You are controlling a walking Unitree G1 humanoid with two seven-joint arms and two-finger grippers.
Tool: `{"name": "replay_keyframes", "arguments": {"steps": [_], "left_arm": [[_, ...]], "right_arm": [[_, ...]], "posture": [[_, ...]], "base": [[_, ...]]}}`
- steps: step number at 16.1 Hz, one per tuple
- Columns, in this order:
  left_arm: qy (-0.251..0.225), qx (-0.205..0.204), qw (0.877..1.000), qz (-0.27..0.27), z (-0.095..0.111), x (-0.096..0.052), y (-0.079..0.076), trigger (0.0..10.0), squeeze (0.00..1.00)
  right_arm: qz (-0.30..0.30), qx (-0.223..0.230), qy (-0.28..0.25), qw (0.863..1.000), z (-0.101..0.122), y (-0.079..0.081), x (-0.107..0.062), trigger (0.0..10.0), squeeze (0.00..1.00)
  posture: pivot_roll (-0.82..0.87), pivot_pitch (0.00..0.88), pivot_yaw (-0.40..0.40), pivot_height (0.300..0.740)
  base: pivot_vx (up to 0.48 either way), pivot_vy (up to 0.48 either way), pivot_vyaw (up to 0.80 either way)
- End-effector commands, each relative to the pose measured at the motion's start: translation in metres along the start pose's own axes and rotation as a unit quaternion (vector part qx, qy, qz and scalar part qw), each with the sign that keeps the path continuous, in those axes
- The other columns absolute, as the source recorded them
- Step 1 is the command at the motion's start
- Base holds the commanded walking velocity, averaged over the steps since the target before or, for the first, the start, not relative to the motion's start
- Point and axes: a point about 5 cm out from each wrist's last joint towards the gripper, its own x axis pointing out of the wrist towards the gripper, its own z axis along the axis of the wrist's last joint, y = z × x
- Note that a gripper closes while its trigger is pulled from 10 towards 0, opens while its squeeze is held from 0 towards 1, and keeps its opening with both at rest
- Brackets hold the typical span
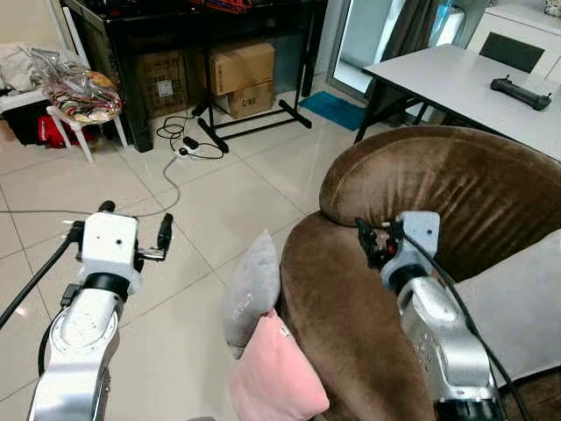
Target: Move the pillow to the sofa from floor
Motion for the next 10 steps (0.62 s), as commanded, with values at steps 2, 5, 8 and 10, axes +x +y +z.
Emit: {"name": "replay_keyframes", "arguments": {"steps": [2, 5, 8, 10], "left_arm": [[-0.003, 0.0, 1.0, -0.007, -0.002, -0.003, -0.0026, 10.0, 0.0], [0.0, 0.005, 1.0, -0.009, -0.0037, -0.0034, -0.003, 10.0, 0.0], [0.002, 0.005, 1.0, -0.01, -0.0051, -0.0036, -0.0035, 10.0, 0.0], [0.002, 0.004, 1.0, -0.01, -0.0056, -0.0037, -0.0038, 10.0, 0.0]], "right_arm": [[-0.006, 0.006, -0.004, 1.0, -0.0002, -0.0024, -0.002, 10.0, 0.0], [-0.004, 0.006, -0.003, 1.0, -0.0009, -0.0032, -0.001, 10.0, 0.0], [-0.001, 0.004, -0.005, 1.0, -0.0004, -0.0026, -0.0005, 10.0, 0.0], [0.002, -0.001, -0.006, 1.0, 0.0001, -0.002, -0.0001, 10.0, 0.0]], "posture": [[0.11, 0.0, -0.088, 0.68], [0.11, 0.0, -0.09, 0.645], [0.11, 0.0, -0.09, 0.615], [0.11, 0.0, -0.09, 0.61]], "base": [[0.0, 0.0, 0.0], [0.0, 0.0, 0.0], [0.0, 0.0, 0.0], [0.0, 0.0, 0.0]]}}
